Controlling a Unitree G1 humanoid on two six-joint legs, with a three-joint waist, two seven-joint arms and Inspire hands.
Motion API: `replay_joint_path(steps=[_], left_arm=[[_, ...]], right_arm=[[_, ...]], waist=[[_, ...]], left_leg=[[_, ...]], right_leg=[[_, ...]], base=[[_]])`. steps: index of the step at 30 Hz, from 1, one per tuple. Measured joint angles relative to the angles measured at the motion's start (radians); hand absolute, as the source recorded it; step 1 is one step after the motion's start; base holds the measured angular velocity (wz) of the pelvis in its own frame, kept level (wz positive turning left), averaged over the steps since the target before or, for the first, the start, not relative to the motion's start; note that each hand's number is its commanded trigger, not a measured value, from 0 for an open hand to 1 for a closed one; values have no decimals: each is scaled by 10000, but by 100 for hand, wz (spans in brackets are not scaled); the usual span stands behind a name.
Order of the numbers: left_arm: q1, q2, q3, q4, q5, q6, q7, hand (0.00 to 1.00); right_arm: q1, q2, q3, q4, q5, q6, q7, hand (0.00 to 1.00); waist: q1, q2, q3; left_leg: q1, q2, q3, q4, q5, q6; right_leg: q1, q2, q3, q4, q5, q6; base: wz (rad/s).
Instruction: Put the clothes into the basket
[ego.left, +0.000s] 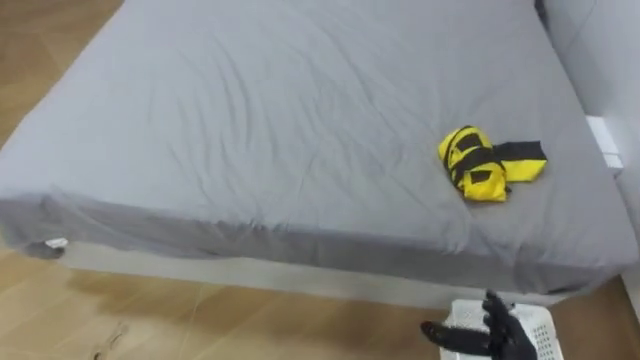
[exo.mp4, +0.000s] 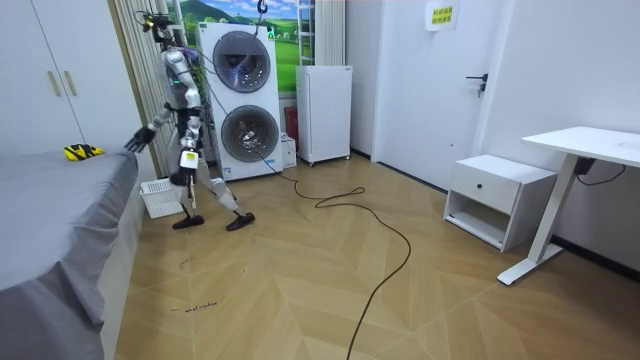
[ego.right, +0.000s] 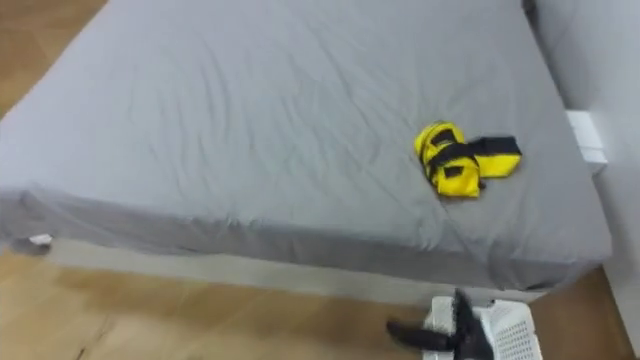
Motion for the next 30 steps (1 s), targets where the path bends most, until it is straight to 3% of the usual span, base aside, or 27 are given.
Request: replay_joint_path(steps=[1,2,3,4,5,6,7,9,11,13,14,15,16,17,22,30], left_arm=[[-3,12,14,-81,26,0,-35,0],[244,191,81,-239,40,-9,-75,0],[313,326,132,-274,48,0,-84,0],[444,314,248,-248,46,85,-81,0],[523,285,415,-321,3,96,-51,0],[544,283,425,-350,-11,96,2,0],[493,246,403,-399,-2,93,88,0],[404,167,362,-558,-11,92,131,0],[259,98,273,-596,-207,93,140,0],[304,78,304,-750,-196,94,146,0],[360,78,322,-792,-197,87,149,0],[403,90,333,-784,-195,89,168,0],[418,96,370,-774,-200,85,187,0],[665,102,463,-732,-216,78,258,0],[709,151,721,-234,-350,97,264,0],[351,251,761,-109,-173,530,235,0]], right_arm=[[-89,-94,0,-361,-143,25,-46,0],[-38,-3,47,-780,-169,38,-49,0],[-53,66,59,-960,-171,43,-50,0],[-125,23,113,-1124,-156,153,-82,0],[-77,30,194,-1334,-178,233,-136,0],[-67,32,249,-1352,-178,227,-156,0],[-69,28,249,-1362,-158,228,-222,0],[-26,9,207,-1417,-185,230,-379,0],[13,-9,194,-1517,-221,230,-635,0],[55,-14,159,-1677,-228,237,-708,0],[57,-13,80,-1809,-268,267,-772,0],[52,-9,-18,-1886,-272,302,-918,0],[67,-18,-13,-1896,-274,317,-1018,0],[67,-16,-10,-1929,-276,320,-1111,0],[358,-182,-177,-2879,-288,320,-1691,0],[195,-650,-378,-3557,-447,288,-2342,0]], waist=[[-99,-50,151],[-131,-81,-13],[-101,-286,-64],[-25,-139,-73],[-54,-140,-55],[-114,-181,-40],[-309,-265,-33],[-523,-417,42],[-465,-501,56],[-347,-524,30],[-288,-505,28],[-287,-430,-14],[-246,-499,-30],[-217,-478,-140],[-429,-594,-140],[-484,-733,-57]], left_leg=[[474,101,-289,20,266,-34],[465,152,-443,617,165,-85],[313,68,-339,1256,64,-137],[-93,268,-253,2682,57,-160],[-447,422,-252,3922,690,-166],[-610,454,-287,4391,1026,-197],[-1124,447,-360,5203,1106,-181],[-2026,392,-174,5848,830,55],[-3063,357,331,5470,229,216],[-3709,211,316,4456,56,202],[-4045,90,285,3468,92,166],[-4382,48,251,2558,522,317],[-4440,17,259,2334,898,395],[-4332,-110,255,1892,1466,582],[-3504,-637,306,862,1568,742],[-3484,-817,52,444,1574,753]], right_leg=[[-438,-163,-328,1339,-394,-66],[-554,-26,-19,962,-547,86],[-480,35,51,588,-704,-183],[-136,331,106,723,-1001,-234],[322,513,119,559,-1202,-322],[568,554,125,412,-1267,-348],[1042,601,149,5,-1359,-353],[1623,654,385,-532,-1377,-318],[2192,657,641,-1042,-1378,-268],[2417,652,1007,-1251,-1386,-219],[2501,639,1212,-1322,-1405,-154],[2576,629,1436,-1396,-1430,-86],[2638,577,1487,-1445,-1441,-24],[2730,436,1482,-1476,-1468,122],[3157,141,1671,-2055,-1508,420],[3325,41,1299,-2497,-1512,532]], base=[[20],[5],[-28],[-41],[-29],[9],[32],[25],[-19],[-57],[-71],[-62],[-69],[-52],[-14],[12]])
